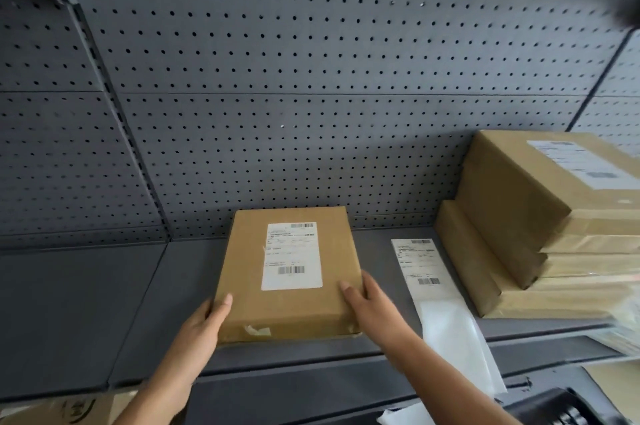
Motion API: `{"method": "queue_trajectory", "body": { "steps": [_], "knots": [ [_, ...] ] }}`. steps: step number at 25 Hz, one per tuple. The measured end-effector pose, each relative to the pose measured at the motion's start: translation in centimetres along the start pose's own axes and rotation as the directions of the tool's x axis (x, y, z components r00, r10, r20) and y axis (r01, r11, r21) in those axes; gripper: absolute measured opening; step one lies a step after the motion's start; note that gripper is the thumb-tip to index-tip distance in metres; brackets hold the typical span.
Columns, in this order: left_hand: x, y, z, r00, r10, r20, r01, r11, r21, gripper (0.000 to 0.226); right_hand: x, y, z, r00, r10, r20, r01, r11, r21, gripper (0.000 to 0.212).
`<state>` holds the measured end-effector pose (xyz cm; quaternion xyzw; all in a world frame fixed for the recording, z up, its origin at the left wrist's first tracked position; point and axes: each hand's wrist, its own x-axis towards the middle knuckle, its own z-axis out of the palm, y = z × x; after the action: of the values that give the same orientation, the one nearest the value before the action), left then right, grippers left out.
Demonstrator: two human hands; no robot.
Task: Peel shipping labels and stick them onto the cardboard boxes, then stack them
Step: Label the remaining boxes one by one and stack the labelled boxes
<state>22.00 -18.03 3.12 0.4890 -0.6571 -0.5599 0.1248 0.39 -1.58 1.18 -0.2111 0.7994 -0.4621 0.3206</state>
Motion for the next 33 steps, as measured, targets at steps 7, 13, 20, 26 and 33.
{"method": "queue_trajectory", "body": {
  "steps": [7, 13, 20, 26, 33],
  "knots": [
    [-4.9, 6.1, 2.7, 0.986, 0.165, -0.008, -0.165, 0.986, 0.001, 0.06, -2.7, -3.7, -5.5, 0.985, -0.047, -0.167, 0.069, 0.99, 0.124, 0.048],
    [-8.2, 16.5, 5.7, 0.913, 0.406, 0.046, -0.396, 0.906, -0.149, 0.018, -6.9, -11.0, -16.9, 0.866, -0.256, -0.43, 0.298, 0.954, 0.031, 0.038],
    [-9.2, 25.2, 13.6, 0.664, 0.673, 0.324, -0.616, 0.739, -0.273, 0.024, -9.2, -13.6, -31.0, 0.696, -0.287, -0.658, 0.341, 0.939, -0.049, 0.045],
    [-9.2, 29.2, 22.8, 0.558, 0.722, 0.408, -0.694, 0.676, -0.248, 0.05, -9.1, -11.0, -40.9, 0.635, -0.194, -0.748, 0.299, 0.954, 0.006, 0.027],
    [-8.1, 29.9, 30.3, 0.564, 0.717, 0.409, -0.734, 0.662, -0.148, 0.052, -7.5, -6.7, -45.8, 0.63, -0.071, -0.773, 0.242, 0.964, 0.108, 0.027]
  ]
}}
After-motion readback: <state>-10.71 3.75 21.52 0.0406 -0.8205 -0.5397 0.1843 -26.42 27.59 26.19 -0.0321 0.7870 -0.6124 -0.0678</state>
